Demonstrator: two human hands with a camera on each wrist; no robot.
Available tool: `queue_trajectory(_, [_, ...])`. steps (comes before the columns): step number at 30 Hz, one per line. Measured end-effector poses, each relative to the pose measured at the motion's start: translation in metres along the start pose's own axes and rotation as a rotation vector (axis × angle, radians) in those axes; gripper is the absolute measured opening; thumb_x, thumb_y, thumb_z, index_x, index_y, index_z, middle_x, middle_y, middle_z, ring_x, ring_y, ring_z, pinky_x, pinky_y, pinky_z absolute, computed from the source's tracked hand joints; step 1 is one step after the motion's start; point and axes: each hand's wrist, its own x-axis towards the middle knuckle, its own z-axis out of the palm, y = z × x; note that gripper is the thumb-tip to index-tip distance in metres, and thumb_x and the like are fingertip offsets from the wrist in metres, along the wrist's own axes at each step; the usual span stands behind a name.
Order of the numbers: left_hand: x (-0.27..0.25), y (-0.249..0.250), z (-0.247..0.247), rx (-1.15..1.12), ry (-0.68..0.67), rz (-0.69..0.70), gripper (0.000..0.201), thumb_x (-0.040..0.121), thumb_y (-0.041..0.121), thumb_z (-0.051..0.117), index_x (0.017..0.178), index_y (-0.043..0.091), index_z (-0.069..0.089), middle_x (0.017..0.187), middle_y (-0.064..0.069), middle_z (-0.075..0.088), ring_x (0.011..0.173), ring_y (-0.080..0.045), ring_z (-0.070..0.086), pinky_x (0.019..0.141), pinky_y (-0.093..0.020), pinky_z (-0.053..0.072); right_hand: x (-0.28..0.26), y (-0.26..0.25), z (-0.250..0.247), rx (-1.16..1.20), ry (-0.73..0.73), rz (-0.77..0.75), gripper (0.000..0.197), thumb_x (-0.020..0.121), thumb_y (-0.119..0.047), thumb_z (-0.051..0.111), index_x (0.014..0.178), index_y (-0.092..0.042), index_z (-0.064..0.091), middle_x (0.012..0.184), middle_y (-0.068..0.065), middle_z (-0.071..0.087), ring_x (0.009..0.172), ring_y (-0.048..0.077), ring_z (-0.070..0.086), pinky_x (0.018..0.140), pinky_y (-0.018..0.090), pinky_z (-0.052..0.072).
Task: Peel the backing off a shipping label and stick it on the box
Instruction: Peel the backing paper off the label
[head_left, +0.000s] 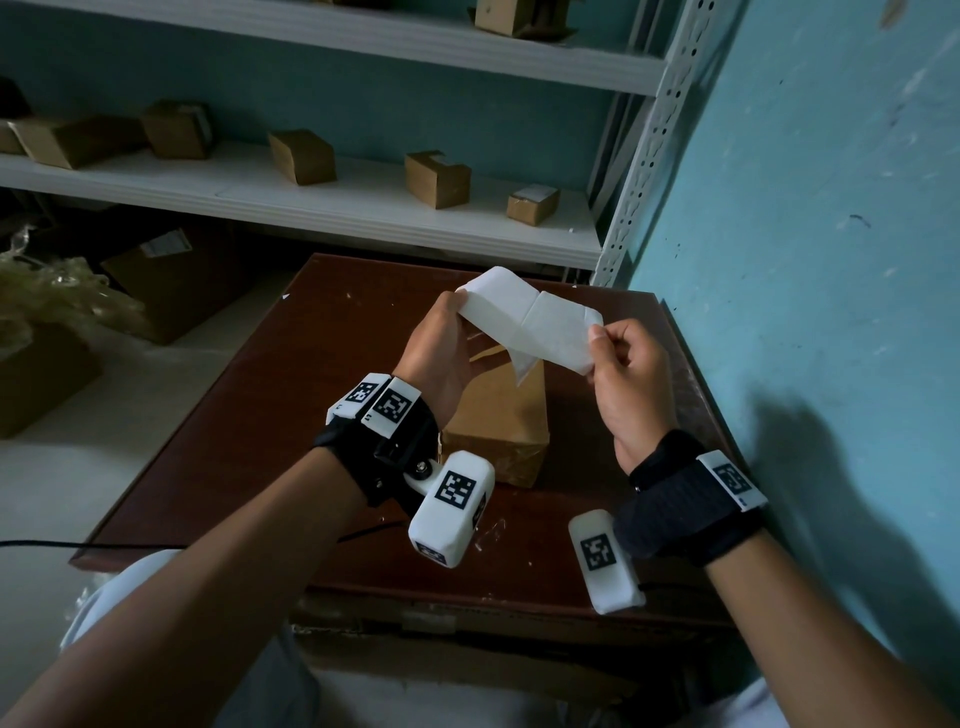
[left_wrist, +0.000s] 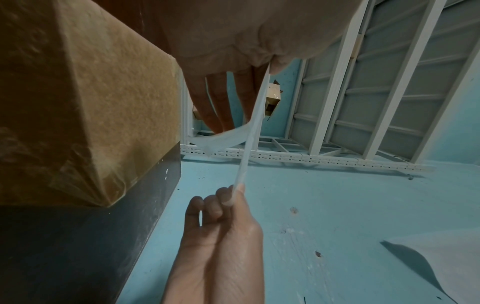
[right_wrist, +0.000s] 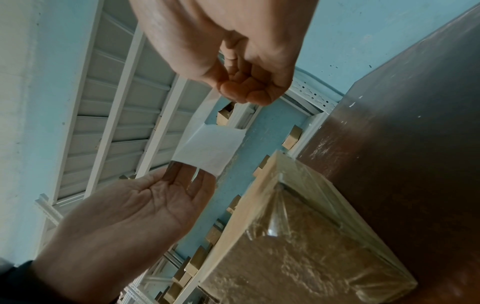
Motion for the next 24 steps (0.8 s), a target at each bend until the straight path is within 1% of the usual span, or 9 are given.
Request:
queue_trajectory(3, [0.0000, 0.0004, -0.0002, -0.001, 0.001, 0.005, 0.037, 0.102, 0.027, 0.035, 0.136, 0.017, 0.044, 0.126, -0.013, 0.057, 0.115, -0.028, 0.058, 0.084, -0.044, 0.055, 0.0000, -0.0004, -0.0002, -0.002, -0.003, 0.001, 0.011, 0.100, -0.027, 0.049, 0.091, -0.021, 0.053, 0.083, -0.012, 0.056, 0.074, 0.006, 0.057, 0.065, 0.024, 0.051])
queue_trajectory(8, [-0.0004, 0.0003, -0.0007, -0.003, 0.001, 0.007, 0.036, 0.101, 0.027, 0.036, 0.135, 0.017, 0.045, 0.125, -0.013, 0.057, 0.115, -0.028, 0.059, 0.086, -0.045, 0.055, 0.0007, 0.0008, 0.0003, -0.002, 0.000, -0.001, 0.011, 0.100, -0.027, 0.050, 0.091, -0.021, 0.054, 0.081, -0.010, 0.057, 0.071, 0.004, 0.056, 0.061, 0.020, 0.048])
queue_trajectory(13, [-0.0008, 0.0014, -0.0005, -0.008, 0.004, 0.002, 0.038, 0.101, 0.027, 0.037, 0.137, 0.016, 0.044, 0.125, -0.014, 0.057, 0.115, -0.028, 0.059, 0.087, -0.045, 0.054, 0.0013, 0.0010, 0.0002, 0.003, -0.004, -0.001, 0.011, 0.099, -0.027, 0.050, 0.091, -0.021, 0.054, 0.084, -0.009, 0.057, 0.074, 0.005, 0.057, 0.062, 0.020, 0.048])
queue_trajectory(15, [-0.0008, 0.0017, -0.0007, -0.006, 0.006, 0.003, 0.038, 0.101, 0.028, 0.036, 0.137, 0.016, 0.044, 0.125, -0.014, 0.058, 0.114, -0.028, 0.059, 0.085, -0.044, 0.055, 0.0014, 0.0006, 0.0002, 0.003, -0.005, -0.001, 0.012, 0.100, -0.027, 0.049, 0.089, -0.024, 0.053, 0.084, -0.010, 0.057, 0.075, 0.005, 0.057, 0.063, 0.020, 0.049])
queue_trajectory(17, [-0.0007, 0.0016, -0.0010, -0.006, 0.008, 0.000, 0.038, 0.101, 0.028, 0.036, 0.137, 0.016, 0.044, 0.125, -0.014, 0.058, 0.113, -0.028, 0.060, 0.084, -0.044, 0.055, 0.0009, 0.0001, 0.0000, -0.003, -0.005, -0.002, 0.016, 0.100, -0.028, 0.049, 0.084, -0.029, 0.051, 0.084, -0.011, 0.056, 0.075, 0.004, 0.056, 0.063, 0.020, 0.050])
queue_trajectory(20, [-0.0007, 0.0017, -0.0010, -0.010, 0.011, -0.004, 0.038, 0.101, 0.028, 0.037, 0.138, 0.017, 0.043, 0.127, -0.014, 0.057, 0.114, -0.029, 0.060, 0.086, -0.046, 0.055, 0.0004, -0.0003, 0.0000, -0.004, -0.002, -0.004, 0.019, 0.100, -0.028, 0.049, 0.081, -0.032, 0.049, 0.084, -0.012, 0.055, 0.075, 0.004, 0.056, 0.066, 0.024, 0.051])
queue_trajectory(24, [-0.0007, 0.0022, -0.0014, -0.012, 0.006, 0.005, 0.038, 0.101, 0.027, 0.037, 0.137, 0.015, 0.044, 0.126, -0.015, 0.058, 0.113, -0.029, 0.061, 0.087, -0.046, 0.055, 0.0007, -0.0006, -0.0007, 0.005, -0.001, -0.004, 0.018, 0.099, -0.027, 0.050, 0.081, -0.031, 0.050, 0.084, -0.013, 0.055, 0.075, 0.005, 0.057, 0.068, 0.027, 0.052])
